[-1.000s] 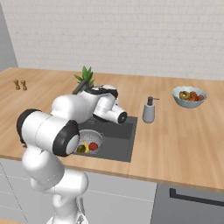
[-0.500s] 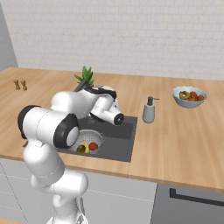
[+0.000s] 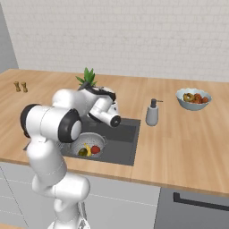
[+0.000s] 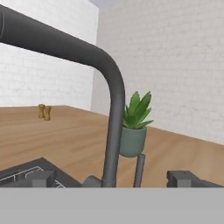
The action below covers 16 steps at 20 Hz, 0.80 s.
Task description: Put the colander in the sink, put the banana, kiwi, apple in the colander, and turn on the sink faucet and pour water over the colander.
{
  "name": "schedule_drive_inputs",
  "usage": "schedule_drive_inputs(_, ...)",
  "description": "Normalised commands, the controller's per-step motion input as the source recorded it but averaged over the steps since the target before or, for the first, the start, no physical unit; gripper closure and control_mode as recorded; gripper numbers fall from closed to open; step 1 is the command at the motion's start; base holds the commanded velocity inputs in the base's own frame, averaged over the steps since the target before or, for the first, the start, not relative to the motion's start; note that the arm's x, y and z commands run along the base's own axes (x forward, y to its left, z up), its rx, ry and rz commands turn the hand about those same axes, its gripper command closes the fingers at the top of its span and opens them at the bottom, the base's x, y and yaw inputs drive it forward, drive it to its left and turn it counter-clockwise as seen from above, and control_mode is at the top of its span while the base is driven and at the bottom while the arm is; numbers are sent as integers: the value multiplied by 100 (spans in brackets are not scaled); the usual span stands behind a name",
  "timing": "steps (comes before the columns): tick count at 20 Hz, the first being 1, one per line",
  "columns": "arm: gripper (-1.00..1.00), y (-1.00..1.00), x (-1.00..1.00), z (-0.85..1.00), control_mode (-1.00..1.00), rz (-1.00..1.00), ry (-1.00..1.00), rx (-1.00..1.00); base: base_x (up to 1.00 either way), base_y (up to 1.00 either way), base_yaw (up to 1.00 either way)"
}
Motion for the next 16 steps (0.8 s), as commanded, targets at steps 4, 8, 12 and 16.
schedule_drive_inputs(4,-100,0,32,-18,-100,0,0,0,0,0,0)
schedule_drive_inputs(8,-100,0,34,-16,-100,0,-1,0,0,0,0)
schedule_drive_inputs(12,-100,0,38,-12,-100,0,-3,0,0,0,0)
schedule_drive_inputs(16,-100,3,34,-12,-100,0,-3,0,0,0,0)
